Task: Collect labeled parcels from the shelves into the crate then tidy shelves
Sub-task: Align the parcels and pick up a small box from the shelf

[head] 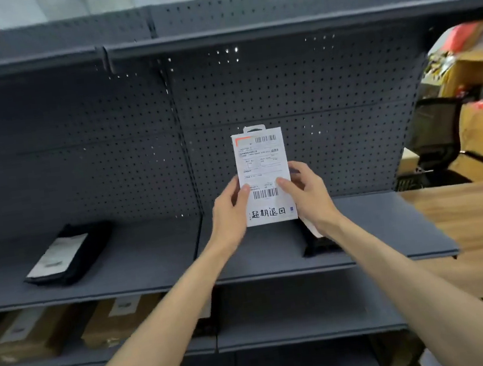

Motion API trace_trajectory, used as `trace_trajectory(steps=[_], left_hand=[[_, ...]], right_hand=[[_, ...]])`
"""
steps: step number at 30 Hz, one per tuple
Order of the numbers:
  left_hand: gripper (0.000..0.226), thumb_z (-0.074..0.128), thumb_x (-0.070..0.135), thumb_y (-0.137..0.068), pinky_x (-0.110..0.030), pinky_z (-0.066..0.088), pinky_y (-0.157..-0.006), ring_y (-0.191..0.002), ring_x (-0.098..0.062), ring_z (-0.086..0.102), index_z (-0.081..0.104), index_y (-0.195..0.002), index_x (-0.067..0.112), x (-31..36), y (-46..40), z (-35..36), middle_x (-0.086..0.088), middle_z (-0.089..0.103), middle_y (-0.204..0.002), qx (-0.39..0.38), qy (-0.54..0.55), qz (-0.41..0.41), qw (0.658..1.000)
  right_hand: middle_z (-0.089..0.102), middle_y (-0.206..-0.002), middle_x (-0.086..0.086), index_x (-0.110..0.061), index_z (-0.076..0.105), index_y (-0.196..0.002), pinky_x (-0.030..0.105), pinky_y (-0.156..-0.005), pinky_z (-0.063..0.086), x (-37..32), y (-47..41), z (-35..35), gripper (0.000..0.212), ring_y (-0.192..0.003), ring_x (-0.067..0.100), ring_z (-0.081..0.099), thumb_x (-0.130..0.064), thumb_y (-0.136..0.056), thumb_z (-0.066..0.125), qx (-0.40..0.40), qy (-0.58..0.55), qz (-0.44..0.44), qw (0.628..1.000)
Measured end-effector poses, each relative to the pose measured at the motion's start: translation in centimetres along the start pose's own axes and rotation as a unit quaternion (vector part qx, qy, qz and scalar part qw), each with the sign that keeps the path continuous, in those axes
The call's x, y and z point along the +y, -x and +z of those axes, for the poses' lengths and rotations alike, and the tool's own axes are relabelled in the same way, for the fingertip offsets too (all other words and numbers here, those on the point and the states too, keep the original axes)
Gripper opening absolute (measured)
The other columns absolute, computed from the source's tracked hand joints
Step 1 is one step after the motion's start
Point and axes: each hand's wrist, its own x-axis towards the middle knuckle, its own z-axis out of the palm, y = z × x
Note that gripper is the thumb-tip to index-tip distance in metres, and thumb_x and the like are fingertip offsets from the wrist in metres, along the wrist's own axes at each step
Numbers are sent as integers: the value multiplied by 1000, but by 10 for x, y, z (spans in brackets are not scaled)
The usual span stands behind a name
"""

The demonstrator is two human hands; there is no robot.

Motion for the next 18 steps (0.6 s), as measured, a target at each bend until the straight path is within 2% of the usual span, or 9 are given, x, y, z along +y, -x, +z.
trace_trajectory(steps=[5, 9, 12, 18], left_hand=[[36, 48, 24, -106, -34, 55, -98, -113, -4, 66, 55, -142, 23, 47, -44, -6, 12, 69, -126, 13, 0, 36, 999], [40, 47, 25, -107, -29, 57, -93, -111, -2, 66, 48, -147, 24, 65, -61, -3, 11, 67, -128, 10, 4, 46, 999], [44, 47, 22, -107, -28, 54, -97, -116, -2, 64, 44, -150, 23, 62, -61, 3, 13, 65, -132, 12, 17, 54, 998], [44, 48, 18, -106, -21, 55, -93, -114, -1, 64, 45, -150, 21, 48, -54, 7, 13, 66, -130, 7, 25, 47, 999]], right_hand=[[67, -121, -3, -13, 52, -134, 36, -93, 56, -46, -44, -10, 40, -110, 11, 65, -19, -95, 63, -5, 11, -42, 999], [67, -122, -5, -17, 54, -131, 35, -94, 55, -63, -59, -19, 37, -112, 9, 64, -18, -95, 63, -9, 8, -68, 998], [67, -121, -3, -16, 54, -130, 30, -89, 57, -61, -61, -23, 36, -109, 8, 65, -14, -95, 62, -14, 2, -75, 997], [68, -119, -4, -16, 55, -130, 30, -90, 56, -43, -59, -23, 36, -108, 10, 66, -13, -95, 63, -19, 10, -63, 998]])
